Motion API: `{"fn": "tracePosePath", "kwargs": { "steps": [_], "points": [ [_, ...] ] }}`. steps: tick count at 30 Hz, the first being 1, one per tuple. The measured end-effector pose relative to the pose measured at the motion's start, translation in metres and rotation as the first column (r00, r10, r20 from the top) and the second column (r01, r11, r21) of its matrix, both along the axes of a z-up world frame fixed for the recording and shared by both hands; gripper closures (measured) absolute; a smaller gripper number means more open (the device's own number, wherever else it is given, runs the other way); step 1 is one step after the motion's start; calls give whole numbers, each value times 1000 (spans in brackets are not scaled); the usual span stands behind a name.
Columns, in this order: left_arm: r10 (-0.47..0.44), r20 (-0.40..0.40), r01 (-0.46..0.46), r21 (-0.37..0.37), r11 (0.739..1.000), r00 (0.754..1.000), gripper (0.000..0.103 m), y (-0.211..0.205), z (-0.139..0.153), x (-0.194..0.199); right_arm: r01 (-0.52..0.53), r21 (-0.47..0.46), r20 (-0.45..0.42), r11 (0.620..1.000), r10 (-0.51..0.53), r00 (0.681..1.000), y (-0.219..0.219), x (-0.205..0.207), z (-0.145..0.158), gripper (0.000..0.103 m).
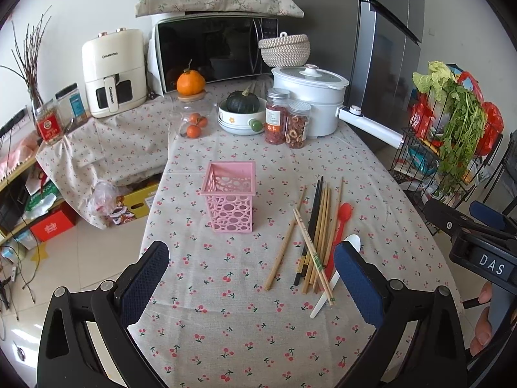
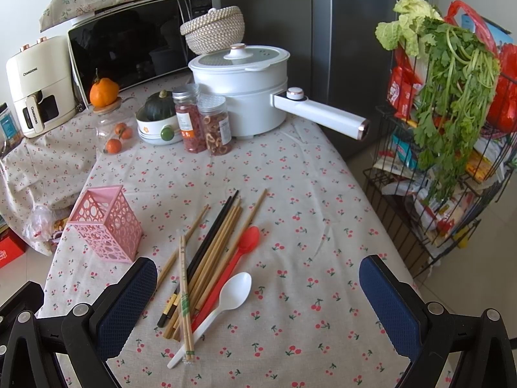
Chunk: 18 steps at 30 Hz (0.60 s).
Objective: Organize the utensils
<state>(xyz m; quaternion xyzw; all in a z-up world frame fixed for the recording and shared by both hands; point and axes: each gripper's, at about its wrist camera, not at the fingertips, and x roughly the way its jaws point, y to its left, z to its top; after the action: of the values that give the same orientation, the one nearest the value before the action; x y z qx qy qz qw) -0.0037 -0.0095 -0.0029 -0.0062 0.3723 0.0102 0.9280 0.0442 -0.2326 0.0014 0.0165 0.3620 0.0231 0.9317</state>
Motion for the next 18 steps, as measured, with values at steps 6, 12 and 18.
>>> {"fn": "tracePosePath", "kwargs": {
  "steps": [6,12,18],
  "points": [
    [0,0,0,0,1000,1000,0,1,0,0,-1,0,-1,1000,1,1000,0,0,0,0],
    [0,0,0,0,1000,1000,0,1,0,0,0,-1,-2,1000,0,1000,0,0,-1,0],
    [0,0,0,-3,1000,1000,0,2,0,0,0,-1,-3,1000,0,1000,0,0,-1,0]
  ]
}}
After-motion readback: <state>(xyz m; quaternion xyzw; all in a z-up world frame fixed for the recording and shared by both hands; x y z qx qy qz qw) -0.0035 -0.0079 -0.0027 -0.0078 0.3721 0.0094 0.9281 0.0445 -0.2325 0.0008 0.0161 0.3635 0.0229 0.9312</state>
